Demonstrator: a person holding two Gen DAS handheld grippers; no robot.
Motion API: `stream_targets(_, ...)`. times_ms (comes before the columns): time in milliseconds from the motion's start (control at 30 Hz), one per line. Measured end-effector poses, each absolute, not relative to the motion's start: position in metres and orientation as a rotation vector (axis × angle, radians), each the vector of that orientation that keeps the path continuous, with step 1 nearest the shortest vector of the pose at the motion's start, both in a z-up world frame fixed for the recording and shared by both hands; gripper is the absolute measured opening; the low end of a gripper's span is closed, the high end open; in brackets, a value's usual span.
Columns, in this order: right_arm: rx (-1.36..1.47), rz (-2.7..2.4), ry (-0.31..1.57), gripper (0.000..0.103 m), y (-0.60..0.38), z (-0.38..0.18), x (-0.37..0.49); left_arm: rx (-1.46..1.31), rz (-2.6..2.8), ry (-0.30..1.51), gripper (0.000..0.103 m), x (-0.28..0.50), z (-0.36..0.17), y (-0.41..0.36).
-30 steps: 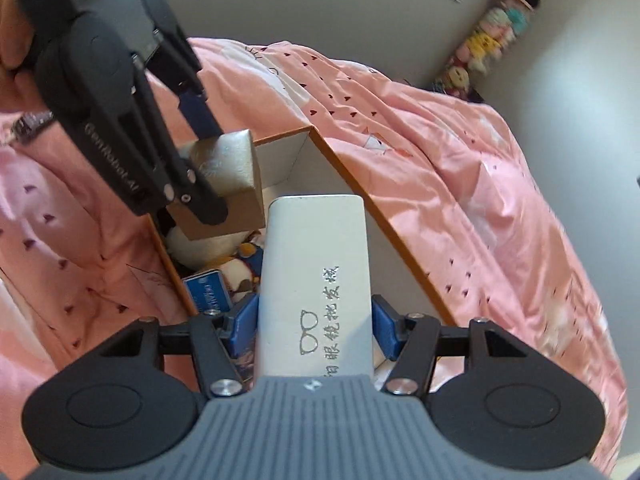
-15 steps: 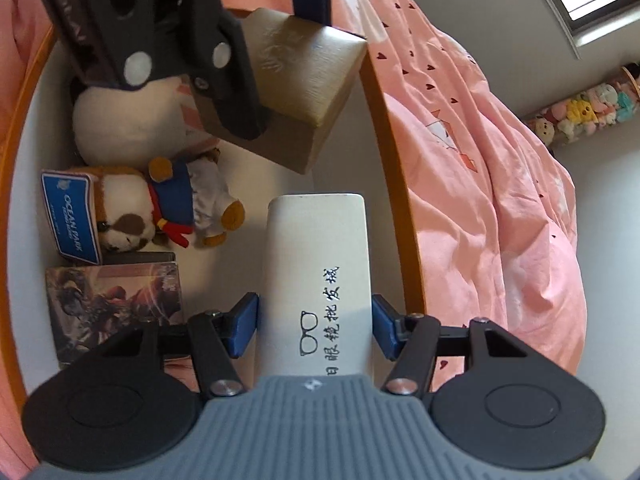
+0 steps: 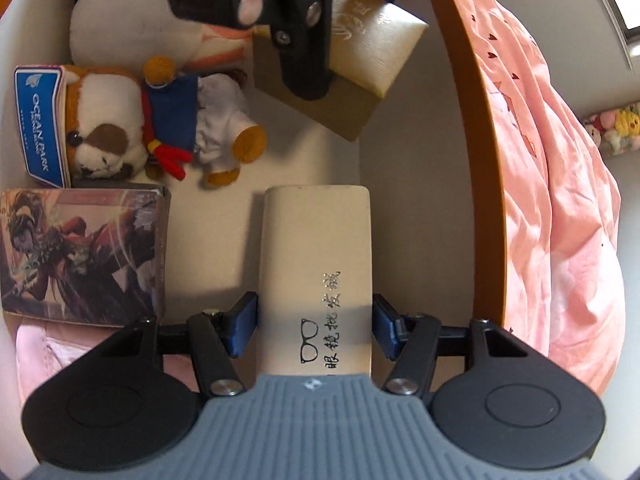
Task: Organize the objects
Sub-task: 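Lift the gold box and white glasses case up over the shoebox, then lower the glasses case into the box with the right gripper while the left gripper holds the gold box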
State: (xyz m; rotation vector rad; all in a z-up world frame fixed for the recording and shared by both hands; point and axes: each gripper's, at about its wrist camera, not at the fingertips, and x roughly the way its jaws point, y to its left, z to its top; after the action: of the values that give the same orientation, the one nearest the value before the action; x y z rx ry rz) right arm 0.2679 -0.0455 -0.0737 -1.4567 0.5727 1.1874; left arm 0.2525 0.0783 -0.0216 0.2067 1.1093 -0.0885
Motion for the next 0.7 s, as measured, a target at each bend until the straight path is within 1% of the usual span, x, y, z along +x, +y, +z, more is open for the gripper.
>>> stream_targets(333, -1.395, 1.096, 0.584, 0.063, -0.042, -0.060, 0.258, 0.257, -0.095, 1.129, 0.067, 0.257, -0.029, 0.072)
stream_targets(367, -1.376, 1.089, 0.585, 0.061, -0.042, -0.057, 0.259, 0.254, -0.095, 1.127, 0.067, 0.257, -0.029, 0.072)
stream_targets(433, -1.333, 1.071, 0.615, 0.050, -0.041, -0.052, 0.262, 0.244, -0.096, 1.123, 0.067, 0.258, -0.029, 0.073)
stream_targets(467, -1.306, 1.069, 0.639, 0.049, -0.041, -0.050, 0.263, 0.238, -0.095, 1.122, 0.067, 0.258, -0.028, 0.073)
stream_targets(567, -1.212, 1.121, 0.709, 0.048, -0.040, -0.044, 0.261, 0.231, -0.093, 1.116, 0.067, 0.258, -0.026, 0.074)
stream_targets(600, -1.179, 1.132, 0.740, 0.046, -0.039, -0.043, 0.261, 0.232, -0.091, 1.115, 0.067, 0.258, -0.025, 0.075)
stream_targets(633, -1.146, 1.131, 0.780, 0.032, -0.037, -0.043, 0.262, 0.232, -0.089, 1.115, 0.067, 0.259, -0.025, 0.075)
stream_targets(667, -1.117, 1.125, 0.823, 0.024, -0.035, -0.043, 0.264, 0.234, -0.088, 1.115, 0.067, 0.259, -0.025, 0.076)
stream_targets(700, -1.096, 1.114, 0.854, 0.023, -0.034, -0.044, 0.266, 0.236, -0.091, 1.114, 0.067, 0.260, -0.025, 0.076)
